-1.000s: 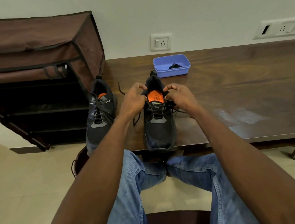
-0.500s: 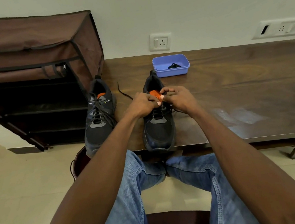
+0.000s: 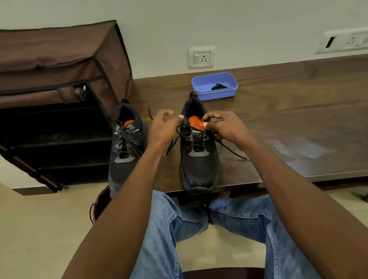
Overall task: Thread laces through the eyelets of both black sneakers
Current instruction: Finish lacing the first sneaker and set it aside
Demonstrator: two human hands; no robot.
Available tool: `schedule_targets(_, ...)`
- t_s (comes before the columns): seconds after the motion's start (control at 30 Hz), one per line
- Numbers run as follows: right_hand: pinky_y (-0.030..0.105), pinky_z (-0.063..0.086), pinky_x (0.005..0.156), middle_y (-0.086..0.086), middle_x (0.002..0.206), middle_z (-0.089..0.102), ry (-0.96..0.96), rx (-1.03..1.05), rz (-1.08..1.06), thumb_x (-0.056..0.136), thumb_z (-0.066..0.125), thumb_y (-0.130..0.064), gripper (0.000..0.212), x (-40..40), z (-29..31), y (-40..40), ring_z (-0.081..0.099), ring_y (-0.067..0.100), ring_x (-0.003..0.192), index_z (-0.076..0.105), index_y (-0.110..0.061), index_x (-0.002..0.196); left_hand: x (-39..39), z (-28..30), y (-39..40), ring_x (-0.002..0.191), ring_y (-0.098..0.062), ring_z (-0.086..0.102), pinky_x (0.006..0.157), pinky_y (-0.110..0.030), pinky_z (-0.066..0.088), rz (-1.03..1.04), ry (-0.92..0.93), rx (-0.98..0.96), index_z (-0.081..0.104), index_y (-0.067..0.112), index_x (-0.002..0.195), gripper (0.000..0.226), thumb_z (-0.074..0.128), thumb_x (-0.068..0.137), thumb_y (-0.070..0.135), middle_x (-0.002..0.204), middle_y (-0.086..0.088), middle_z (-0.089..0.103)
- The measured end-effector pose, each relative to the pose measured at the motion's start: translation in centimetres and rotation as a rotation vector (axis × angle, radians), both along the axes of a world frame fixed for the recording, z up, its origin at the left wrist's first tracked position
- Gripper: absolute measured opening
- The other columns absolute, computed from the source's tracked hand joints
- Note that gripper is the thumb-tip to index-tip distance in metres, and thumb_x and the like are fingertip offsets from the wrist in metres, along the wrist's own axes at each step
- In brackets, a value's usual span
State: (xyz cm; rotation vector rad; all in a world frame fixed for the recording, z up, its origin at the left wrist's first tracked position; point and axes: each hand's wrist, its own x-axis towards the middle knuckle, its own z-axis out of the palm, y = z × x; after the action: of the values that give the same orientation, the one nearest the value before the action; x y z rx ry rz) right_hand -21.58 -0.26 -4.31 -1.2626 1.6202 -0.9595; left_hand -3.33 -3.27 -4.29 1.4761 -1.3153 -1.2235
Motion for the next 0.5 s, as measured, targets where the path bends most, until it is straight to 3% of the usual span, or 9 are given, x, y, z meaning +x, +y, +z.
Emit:
schedule_targets(0.1,0.039,0.057,0.077,0.004,0.096,0.074,0.031,-0.024,0.032,0.089,0.071,-0.019,0.012,0.1,0.2,0.2,0.070,0.020,0.085,0.073,-0.028,0.097,-1.0,-0.1,0.0,0.145,-0.025,0.026,0.119,-0.048,0.025,-0.195,-0.328,-0.265,0.065,0.022,0.125,0.035,0.070,0.090,0.023,0.157,-0.008,0.030)
schedule_targets(0.17,0.033,0.053,0.072,0.001,0.090,0.074,0.049,-0.044,0.058,0.089,0.071,-0.021,0.010,0.2,0.3,0.4,0.067,0.015,0.080,0.073,-0.030,0.092,-1.7,-0.6,-0.1,0.146,-0.031,0.019,0.122,-0.051,0.017,-0.355,-0.531,-0.346,0.073,0.020,0.114,0.025,0.071,0.089,0.025,0.159,-0.012,0.027)
schedule_targets(0.23,0.036,0.055,0.077,0.003,0.091,0.075,0.057,-0.052,0.053,0.088,0.072,-0.022,0.009,0.1,0.2,0.3,0.069,0.018,0.082,0.074,-0.031,0.089,-2.0,-0.9,0.1,0.147,-0.029,0.017,0.122,-0.043,0.014,-0.437,-0.682,-0.346,0.076,0.016,0.104,0.016,0.069,0.092,0.022,0.160,-0.011,0.026)
schedule_targets(0.33,0.039,0.056,0.081,0.011,0.096,0.074,0.046,-0.047,0.040,0.085,0.073,-0.020,0.010,0.1,0.1,0.3,0.066,0.017,0.079,0.075,-0.029,0.091,-2.1,-0.9,0.3,0.141,-0.026,0.032,0.118,-0.040,0.027,-0.389,-0.591,-0.340,0.074,0.007,0.091,0.010,0.068,0.091,0.015,0.154,-0.011,0.037)
schedule_targets(0.4,0.039,0.055,0.077,0.010,0.094,0.075,0.040,-0.035,0.030,0.085,0.074,-0.020,0.011,0.1,0.1,0.2,0.065,0.015,0.080,0.075,-0.030,0.091,-2.1,-0.1,0.8,0.117,-0.014,0.053,0.100,-0.020,0.046,-0.272,-0.418,-0.325,0.069,-0.001,0.095,0.010,0.066,0.092,0.008,0.143,-0.006,0.046)
schedule_targets(0.43,0.034,0.053,0.071,0.007,0.094,0.074,0.038,-0.024,0.029,0.086,0.073,-0.020,0.012,0.1,0.2,0.2,0.065,0.014,0.080,0.074,-0.031,0.092,-2.0,0.4,1.0,0.103,-0.008,0.056,0.086,-0.008,0.046,-0.183,-0.352,-0.320,0.067,-0.002,0.096,0.009,0.063,0.093,0.006,0.139,-0.003,0.046)
schedule_targets(0.5,0.026,0.048,0.067,0.001,0.097,0.073,0.015,-0.005,0.021,0.088,0.072,-0.019,0.014,0.1,0.3,0.1,0.066,0.013,0.084,0.072,-0.032,0.093,-1.0,1.1,0.7,0.098,-0.013,0.057,0.082,-0.008,0.046,0.038,-0.269,-0.345,0.065,0.007,0.085,0.010,0.060,0.093,0.004,0.132,-0.011,0.050)
